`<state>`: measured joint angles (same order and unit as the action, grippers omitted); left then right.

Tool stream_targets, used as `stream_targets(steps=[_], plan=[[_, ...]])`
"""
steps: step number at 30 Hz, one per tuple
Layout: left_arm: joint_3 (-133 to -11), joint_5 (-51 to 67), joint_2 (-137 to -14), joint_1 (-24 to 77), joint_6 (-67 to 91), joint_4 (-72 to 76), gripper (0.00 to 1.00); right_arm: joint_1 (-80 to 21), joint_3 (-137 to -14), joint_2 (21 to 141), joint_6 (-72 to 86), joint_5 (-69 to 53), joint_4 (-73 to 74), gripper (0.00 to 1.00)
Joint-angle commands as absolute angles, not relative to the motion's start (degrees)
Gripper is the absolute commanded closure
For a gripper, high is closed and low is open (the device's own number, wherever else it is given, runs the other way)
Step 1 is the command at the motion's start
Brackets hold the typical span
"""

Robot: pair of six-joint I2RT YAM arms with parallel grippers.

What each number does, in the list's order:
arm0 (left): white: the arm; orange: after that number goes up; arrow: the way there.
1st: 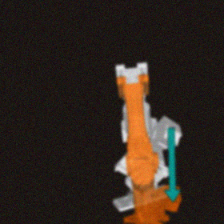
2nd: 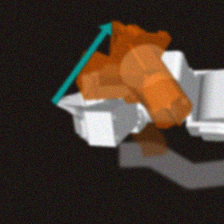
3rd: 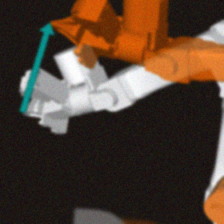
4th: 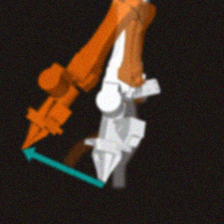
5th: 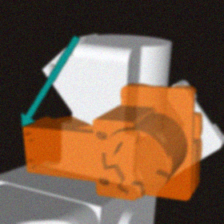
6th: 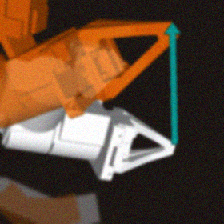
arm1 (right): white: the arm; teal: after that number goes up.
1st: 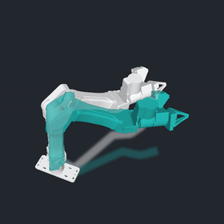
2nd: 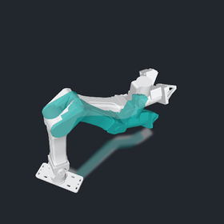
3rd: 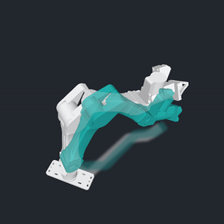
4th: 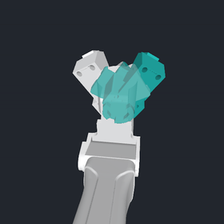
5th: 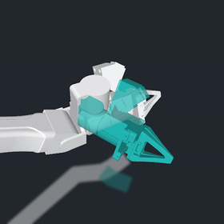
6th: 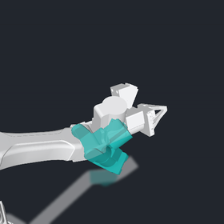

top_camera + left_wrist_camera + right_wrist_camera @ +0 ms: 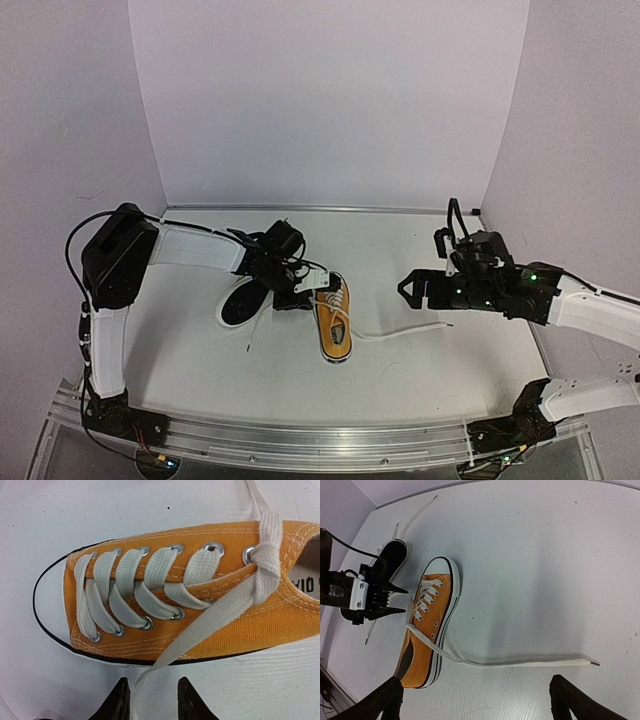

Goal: Tie the shoes

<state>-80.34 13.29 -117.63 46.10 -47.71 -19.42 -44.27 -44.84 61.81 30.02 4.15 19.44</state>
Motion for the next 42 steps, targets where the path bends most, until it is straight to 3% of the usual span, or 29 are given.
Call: stream_targets(steps=[1, 7, 13, 28, 30, 32, 35, 42], plan=[[-82.5, 13.0, -119.0, 45.8, -50.8, -17.6, 0.71, -44.0, -44.1, 60.9, 30.1, 4.0, 18.4, 0.02], [-81.7, 12.8, -118.8, 45.8, -50.2, -16.3, 0.80, -44.0, -44.1, 61.3, 30.0, 4.0, 18.4, 0.02], [-80.2, 13.1, -117.3, 45.8, -47.5, -14.7, 0.99, -44.0, -43.9, 61.9, 30.1, 4.2, 18.4, 0.02], [-74.6, 11.7, -112.1, 45.8, -44.4, -13.1, 1.00, -44.0, -43.0, 62.4, 30.5, 4.0, 17.8, 0.02], [-74.4, 11.7, -112.0, 45.8, -44.0, -13.0, 0.95, -44.0, -43.0, 62.5, 30.5, 3.9, 17.7, 0.02], [-74.4, 11.5, -112.5, 45.8, -43.7, -12.7, 0.77, -44.0, -43.0, 62.7, 30.5, 3.9, 17.6, 0.02], [-74.7, 11.0, -113.3, 45.8, -43.6, -12.2, 0.64, -44.0, -43.0, 62.9, 30.5, 3.8, 17.6, 0.02], [-77.2, 11.6, -115.7, 45.8, -44.8, -13.4, 0.62, -44.0, -42.9, 62.8, 30.6, 4.0, 17.6, 0.02]])
